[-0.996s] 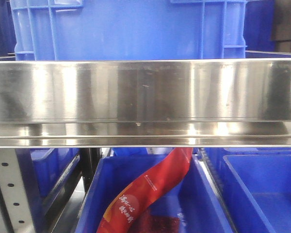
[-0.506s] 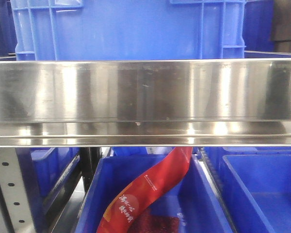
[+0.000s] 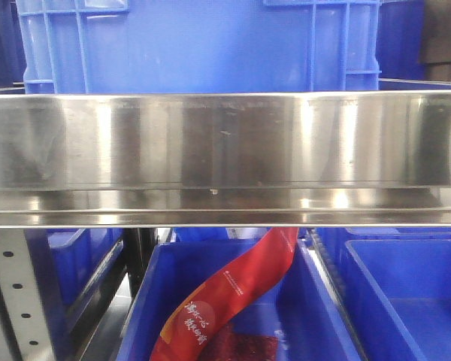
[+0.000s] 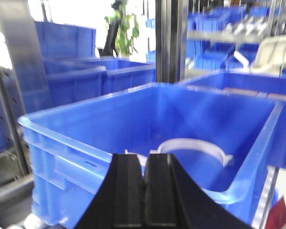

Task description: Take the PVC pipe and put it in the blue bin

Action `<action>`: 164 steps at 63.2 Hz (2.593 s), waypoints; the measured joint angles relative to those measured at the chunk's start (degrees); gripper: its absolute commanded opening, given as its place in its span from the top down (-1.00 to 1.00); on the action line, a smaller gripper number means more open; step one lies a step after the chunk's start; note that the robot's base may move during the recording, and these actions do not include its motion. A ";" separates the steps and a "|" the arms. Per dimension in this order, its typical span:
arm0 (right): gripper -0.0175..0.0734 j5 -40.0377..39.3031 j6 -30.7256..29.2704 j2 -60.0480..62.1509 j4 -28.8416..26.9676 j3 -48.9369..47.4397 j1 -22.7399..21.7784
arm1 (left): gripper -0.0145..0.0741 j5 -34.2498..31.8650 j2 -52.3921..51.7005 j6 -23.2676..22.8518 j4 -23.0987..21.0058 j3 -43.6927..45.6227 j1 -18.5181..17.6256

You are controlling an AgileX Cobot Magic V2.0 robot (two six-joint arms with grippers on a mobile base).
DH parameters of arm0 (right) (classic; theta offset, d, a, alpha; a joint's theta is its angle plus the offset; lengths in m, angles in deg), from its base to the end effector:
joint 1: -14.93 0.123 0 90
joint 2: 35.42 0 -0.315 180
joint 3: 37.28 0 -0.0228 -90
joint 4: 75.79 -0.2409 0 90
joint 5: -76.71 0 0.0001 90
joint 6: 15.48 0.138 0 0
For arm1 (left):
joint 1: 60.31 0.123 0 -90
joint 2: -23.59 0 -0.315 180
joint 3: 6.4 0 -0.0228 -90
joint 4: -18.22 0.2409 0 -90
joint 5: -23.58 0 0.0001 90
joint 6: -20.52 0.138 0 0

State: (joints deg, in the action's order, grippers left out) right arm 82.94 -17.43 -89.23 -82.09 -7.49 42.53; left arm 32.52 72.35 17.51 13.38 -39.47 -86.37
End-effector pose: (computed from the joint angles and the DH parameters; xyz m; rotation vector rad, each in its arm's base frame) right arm 0.1666 0.0890 0.4271 -0.3291 1.5501 0.4463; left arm 0.1479 -0.0744 0.4148 0.2648 1.5815 -0.4709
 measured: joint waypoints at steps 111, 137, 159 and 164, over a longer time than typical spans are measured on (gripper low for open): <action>0.98 -4.01 -0.10 43.31 3.11 47.09 -29.65 | 0.92 -1.45 -3.28 0.00 0.00 -2.85 0.00; 0.98 -4.32 -0.10 46.57 3.00 48.00 -29.79 | 0.92 -1.56 -3.28 0.00 0.00 -2.85 0.00; 0.98 -4.32 -0.10 46.57 3.00 48.00 -29.79 | 0.92 -1.56 -3.28 0.00 0.00 -2.85 0.00; 0.98 -4.32 -0.10 46.57 3.00 48.00 -29.79 | 0.92 -1.56 -3.28 0.00 0.00 -2.85 0.00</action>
State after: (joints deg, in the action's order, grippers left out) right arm 78.61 -17.53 -42.66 -79.08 40.51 12.74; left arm 30.96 69.07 17.51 13.38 -42.32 -86.37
